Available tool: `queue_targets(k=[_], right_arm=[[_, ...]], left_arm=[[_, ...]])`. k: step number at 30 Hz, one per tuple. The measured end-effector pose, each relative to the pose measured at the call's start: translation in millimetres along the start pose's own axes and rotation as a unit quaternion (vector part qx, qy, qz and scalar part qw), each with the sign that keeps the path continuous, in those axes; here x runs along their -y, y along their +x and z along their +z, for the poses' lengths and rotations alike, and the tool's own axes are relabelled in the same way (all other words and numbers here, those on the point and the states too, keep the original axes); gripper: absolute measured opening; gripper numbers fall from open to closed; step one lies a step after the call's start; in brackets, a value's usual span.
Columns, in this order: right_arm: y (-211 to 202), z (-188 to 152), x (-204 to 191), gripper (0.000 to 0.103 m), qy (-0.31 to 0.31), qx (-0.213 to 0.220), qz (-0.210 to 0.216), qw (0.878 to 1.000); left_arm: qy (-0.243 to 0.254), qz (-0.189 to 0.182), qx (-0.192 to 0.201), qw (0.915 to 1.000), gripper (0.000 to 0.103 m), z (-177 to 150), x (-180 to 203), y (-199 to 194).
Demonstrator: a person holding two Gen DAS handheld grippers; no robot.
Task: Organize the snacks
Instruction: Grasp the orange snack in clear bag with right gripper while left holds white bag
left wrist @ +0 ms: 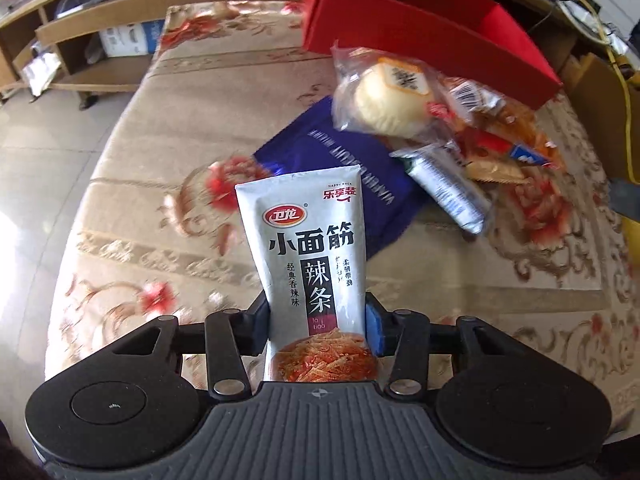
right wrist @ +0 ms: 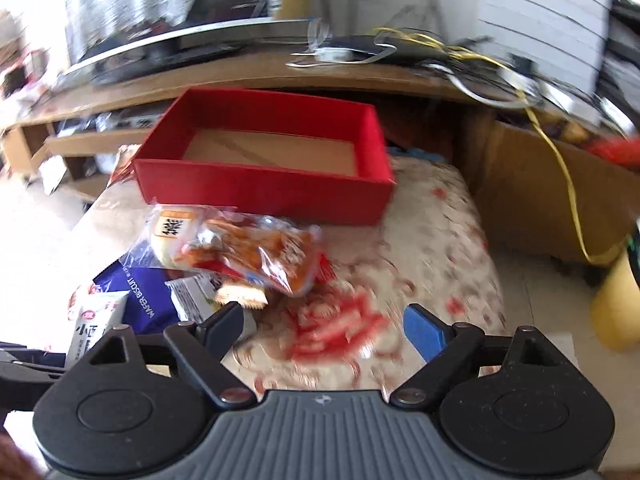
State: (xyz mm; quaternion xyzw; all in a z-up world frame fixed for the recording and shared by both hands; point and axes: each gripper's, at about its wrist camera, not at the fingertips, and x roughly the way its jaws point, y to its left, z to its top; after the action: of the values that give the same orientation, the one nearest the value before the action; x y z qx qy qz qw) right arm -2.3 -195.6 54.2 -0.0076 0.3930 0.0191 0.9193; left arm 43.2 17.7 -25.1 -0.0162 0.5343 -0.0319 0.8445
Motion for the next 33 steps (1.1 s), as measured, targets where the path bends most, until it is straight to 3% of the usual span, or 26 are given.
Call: queue_targets(k=[6,9,12,16,18,20,28,33], right_arm=[[45.1,35.6,-16.8,0.083,-0.124,0.002,0.045,0.991],[70.7,50.5,-27.8,0.083,-0.202,-0.015,0.08,0.976],[100.7,59.1,-32.9,0.083,-0.242,-0.05,0.098,0.964],[119.6,54.6,-30.4,0.06,-0.209,-0.101,0.113,0.966],[109.8,45.2,-28.0,0.054,-0.185,-0.108,0.125,0.969],[96.2,35.8,-27.8,0.04,-0.17,-0.12,0.14,0.968],[43.1,-7.1,-20.7,0.039,-0.095,-0.133,0.175,0.971],[34.9,-19.8,-22.2,0.041,-0.105,-0.14,0.142,0.974]], left_arm=[[-0.002,-0.029,-0.003,0.9996,0.053,2.0,-4.3,6.1],[-0.008,-0.04,-0.004,0.9992,0.054,4.2,-9.3,7.3],[-0.009,-0.044,-0.006,0.999,0.054,6.9,-9.7,7.5],[-0.002,-0.045,-0.002,0.999,0.056,8.4,-6.7,8.5],[0.0,-0.046,-0.001,0.999,0.057,8.9,-7.3,8.8],[-0.002,-0.047,0.0,0.9989,0.057,7.9,-8.5,8.6],[0.008,-0.031,0.008,0.9995,0.057,-3.8,-8.3,2.9],[0.015,-0.029,0.01,0.9994,0.059,-7.4,-10.1,0.0]])
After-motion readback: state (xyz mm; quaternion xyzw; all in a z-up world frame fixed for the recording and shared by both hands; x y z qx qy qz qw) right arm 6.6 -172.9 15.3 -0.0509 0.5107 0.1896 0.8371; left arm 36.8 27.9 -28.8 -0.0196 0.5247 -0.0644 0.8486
